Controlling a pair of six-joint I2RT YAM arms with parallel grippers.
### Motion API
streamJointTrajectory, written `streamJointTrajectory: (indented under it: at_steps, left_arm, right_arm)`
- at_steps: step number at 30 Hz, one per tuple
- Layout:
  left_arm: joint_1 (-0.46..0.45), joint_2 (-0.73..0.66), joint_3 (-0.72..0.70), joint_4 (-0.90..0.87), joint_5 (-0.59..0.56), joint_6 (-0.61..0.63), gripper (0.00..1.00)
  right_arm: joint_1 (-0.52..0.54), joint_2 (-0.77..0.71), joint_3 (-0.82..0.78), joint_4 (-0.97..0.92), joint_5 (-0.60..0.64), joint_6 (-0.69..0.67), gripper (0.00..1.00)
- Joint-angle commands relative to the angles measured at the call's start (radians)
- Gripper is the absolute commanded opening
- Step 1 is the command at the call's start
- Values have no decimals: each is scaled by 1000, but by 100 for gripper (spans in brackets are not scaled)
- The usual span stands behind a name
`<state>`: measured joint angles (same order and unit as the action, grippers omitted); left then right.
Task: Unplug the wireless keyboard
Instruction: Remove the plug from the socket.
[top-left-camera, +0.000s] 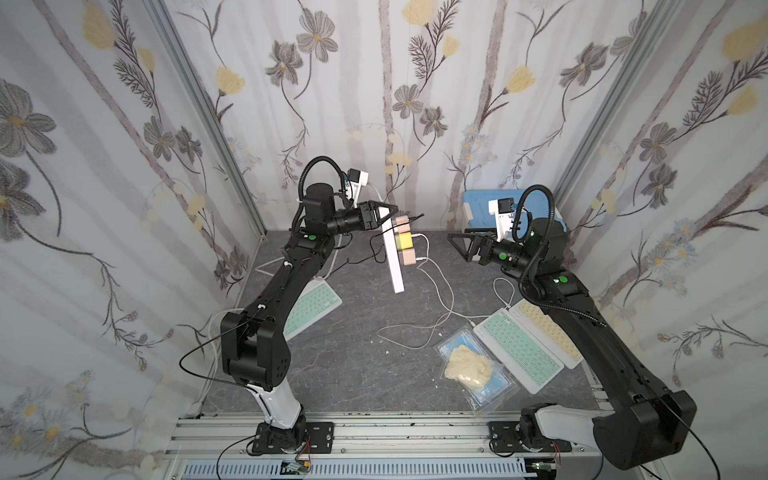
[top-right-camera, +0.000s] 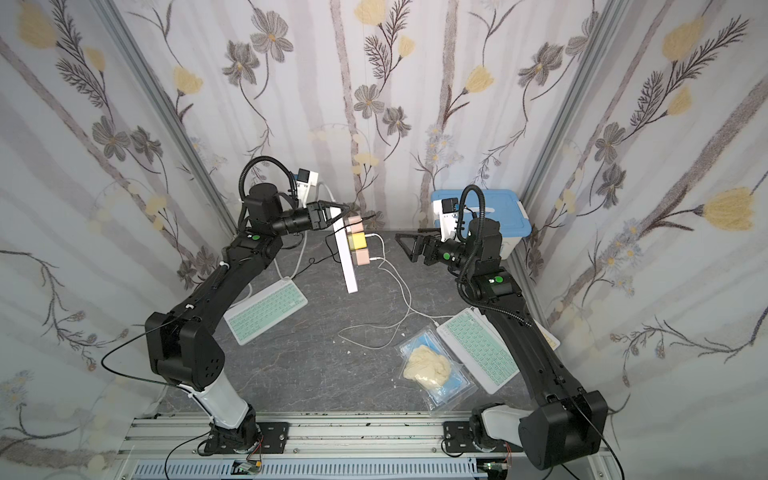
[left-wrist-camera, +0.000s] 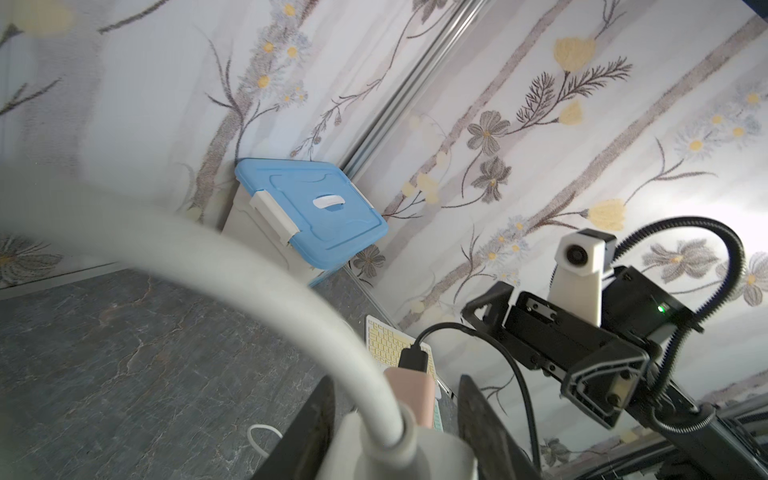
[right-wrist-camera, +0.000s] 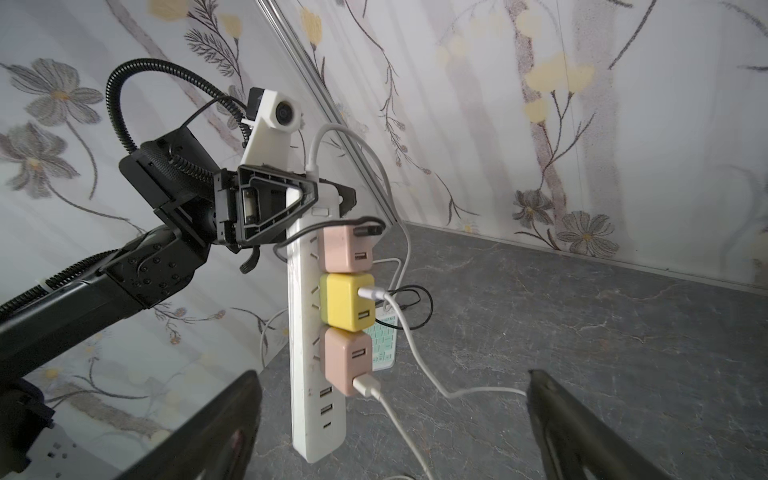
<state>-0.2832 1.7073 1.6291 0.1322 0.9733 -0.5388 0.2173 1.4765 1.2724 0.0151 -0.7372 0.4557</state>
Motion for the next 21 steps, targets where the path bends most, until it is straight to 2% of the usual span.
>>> streamJointTrajectory:
  at_steps: [1,4,10,21]
  left_arm:
    - [-13,-28,40,-91,114,187,0]
    - [-30,-28,75,-203,132,296,0]
    - [-53,1,124,-290,166,378,0]
    - [-66,28,156,-333,152,413,0]
  right_arm:
    - [-9,85,89,49,-224,-6,99]
    - [19,181,186,-59,-255,-111,99]
    - [65,272,277,-140,-321,-199,95]
    - [139,384,369,-202,-356,-213,75]
